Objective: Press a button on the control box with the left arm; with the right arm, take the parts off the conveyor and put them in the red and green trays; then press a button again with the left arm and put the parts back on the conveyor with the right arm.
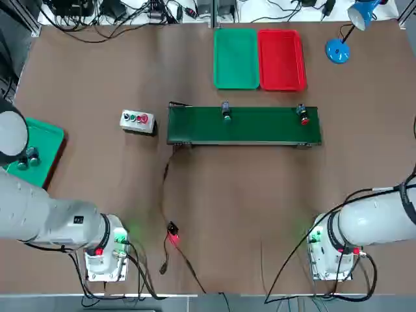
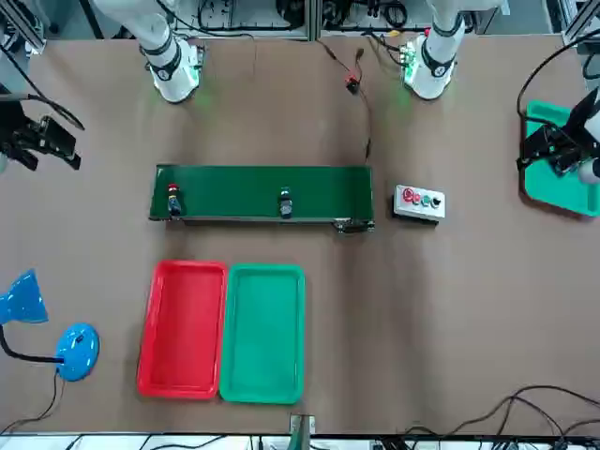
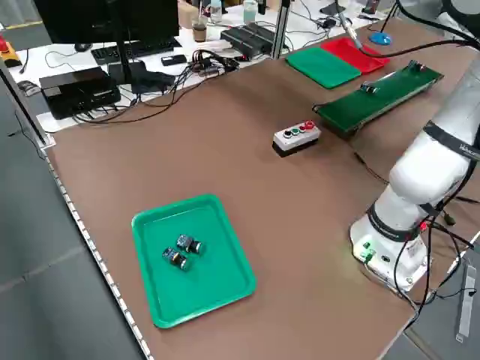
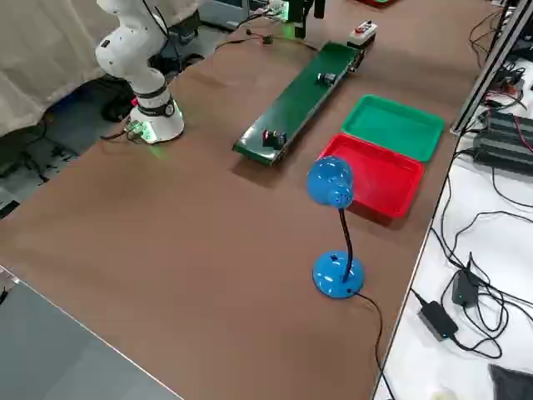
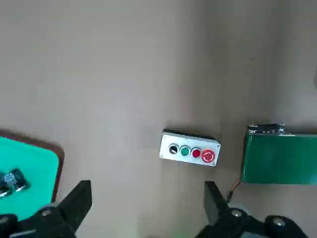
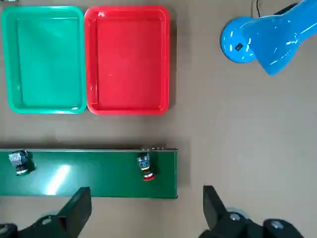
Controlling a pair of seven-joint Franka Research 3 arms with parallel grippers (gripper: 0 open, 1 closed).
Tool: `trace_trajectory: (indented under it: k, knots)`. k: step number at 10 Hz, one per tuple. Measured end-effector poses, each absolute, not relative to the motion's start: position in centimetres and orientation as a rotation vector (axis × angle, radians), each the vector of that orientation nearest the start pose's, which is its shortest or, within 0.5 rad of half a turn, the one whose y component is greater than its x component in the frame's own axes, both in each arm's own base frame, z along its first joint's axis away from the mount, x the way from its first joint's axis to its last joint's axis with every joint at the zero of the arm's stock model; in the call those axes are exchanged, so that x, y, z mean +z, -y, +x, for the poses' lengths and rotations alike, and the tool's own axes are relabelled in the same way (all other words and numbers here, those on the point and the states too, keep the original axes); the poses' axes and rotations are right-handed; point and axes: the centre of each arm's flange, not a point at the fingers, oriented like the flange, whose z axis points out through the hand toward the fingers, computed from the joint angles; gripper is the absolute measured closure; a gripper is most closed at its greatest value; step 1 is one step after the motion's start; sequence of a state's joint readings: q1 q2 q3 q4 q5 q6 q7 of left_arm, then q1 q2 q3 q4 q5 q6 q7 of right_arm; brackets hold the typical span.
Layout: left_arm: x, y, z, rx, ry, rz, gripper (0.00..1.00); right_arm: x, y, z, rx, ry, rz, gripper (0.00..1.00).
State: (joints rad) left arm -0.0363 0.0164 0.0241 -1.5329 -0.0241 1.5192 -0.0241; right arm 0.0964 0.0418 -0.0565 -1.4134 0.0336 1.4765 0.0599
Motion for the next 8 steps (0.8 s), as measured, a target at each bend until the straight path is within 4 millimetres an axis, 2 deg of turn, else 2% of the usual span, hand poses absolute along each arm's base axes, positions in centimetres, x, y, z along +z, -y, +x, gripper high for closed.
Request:
trace_trajectory:
  k: [4, 6, 8]
  knots:
    - [63.1, 1.2, 55.4, 0.04, 0.014, -3.165, 0.0, 66.7, -2.7, 55.7, -0.031, -0.026, -3.109, 0.01]
    - [64.4, 1.3, 54.8, 0.01, 0.083, -3.176, 0.0, 66.7, -2.7, 55.7, -0.031, -0.026, -3.109, 0.01]
    - [64.2, 1.7, 54.3, 0.042, 0.107, -3.197, 0.04, 66.7, -2.7, 55.7, -0.031, -0.026, -3.109, 0.01]
